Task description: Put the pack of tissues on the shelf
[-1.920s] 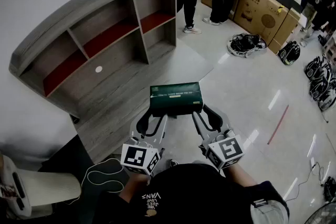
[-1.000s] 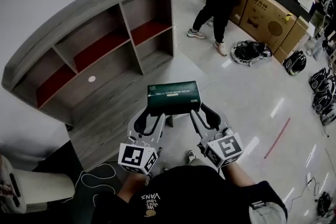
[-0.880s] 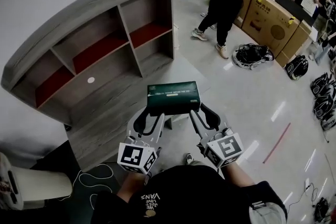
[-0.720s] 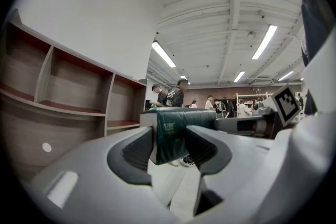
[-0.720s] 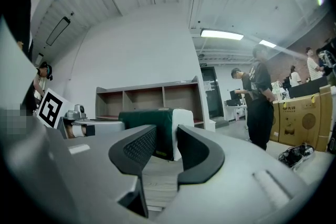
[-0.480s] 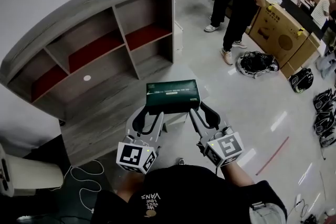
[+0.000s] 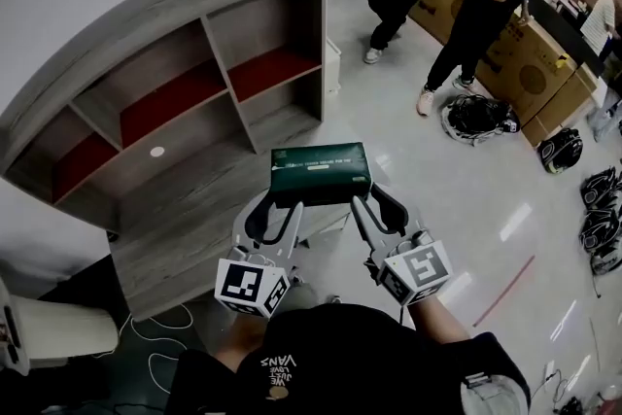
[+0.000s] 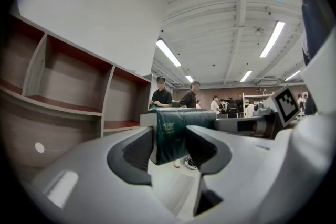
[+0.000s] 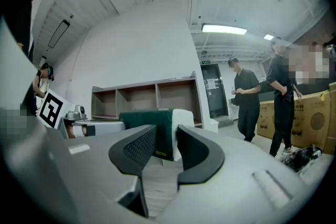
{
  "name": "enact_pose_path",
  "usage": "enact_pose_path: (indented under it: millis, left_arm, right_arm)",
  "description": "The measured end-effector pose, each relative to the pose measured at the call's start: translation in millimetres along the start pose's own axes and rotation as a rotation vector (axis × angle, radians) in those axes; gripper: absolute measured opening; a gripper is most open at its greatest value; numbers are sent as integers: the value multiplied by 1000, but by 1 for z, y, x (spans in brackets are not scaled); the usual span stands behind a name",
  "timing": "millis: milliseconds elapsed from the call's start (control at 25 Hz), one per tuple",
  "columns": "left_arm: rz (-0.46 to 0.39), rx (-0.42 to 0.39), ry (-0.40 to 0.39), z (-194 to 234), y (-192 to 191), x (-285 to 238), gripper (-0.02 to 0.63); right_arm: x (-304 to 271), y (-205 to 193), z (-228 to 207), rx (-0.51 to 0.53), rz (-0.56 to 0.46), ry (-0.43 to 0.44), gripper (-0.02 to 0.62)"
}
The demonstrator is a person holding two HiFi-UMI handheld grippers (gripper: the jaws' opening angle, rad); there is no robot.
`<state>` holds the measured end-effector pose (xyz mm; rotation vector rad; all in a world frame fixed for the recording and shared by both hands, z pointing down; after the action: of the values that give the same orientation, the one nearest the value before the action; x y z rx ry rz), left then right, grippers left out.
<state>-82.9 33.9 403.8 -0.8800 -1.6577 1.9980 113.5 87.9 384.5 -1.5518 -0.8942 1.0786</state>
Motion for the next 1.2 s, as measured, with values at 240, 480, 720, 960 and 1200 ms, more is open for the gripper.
enact_pose_path:
  millis: [240,480,720,960,1200]
  left_arm:
    - [-5,-26,-36,32,15,-12,212]
    - [-12,-47,-71,74,27,-27,212]
    - [-17,-69,-120,103,32,-35,210]
    - [-9,-86,-147,123,31,-44,210]
    - [1,-65,-124,131,26,-56,210]
  right_arm:
    - [-26,13,5,-10,-28,-38,124]
    - [-64,23,12,-10,-46,-80,124]
    - [-86,24,22,-20,-59,-125,124]
    - [-104,22,29,-39,-29,-144,124]
    - [-120,19,17,-31,-48,-137,124]
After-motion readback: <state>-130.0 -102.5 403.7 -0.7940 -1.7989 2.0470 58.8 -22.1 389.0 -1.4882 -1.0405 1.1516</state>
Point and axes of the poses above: the fingertips, and each gripper's own axes: x backward along the fingers, z to its left, y out of its top, the point moved 7 cm from there along x, backward along the fingers, and after that the axes turned 12 degrees about z, right-handed, at the moved point
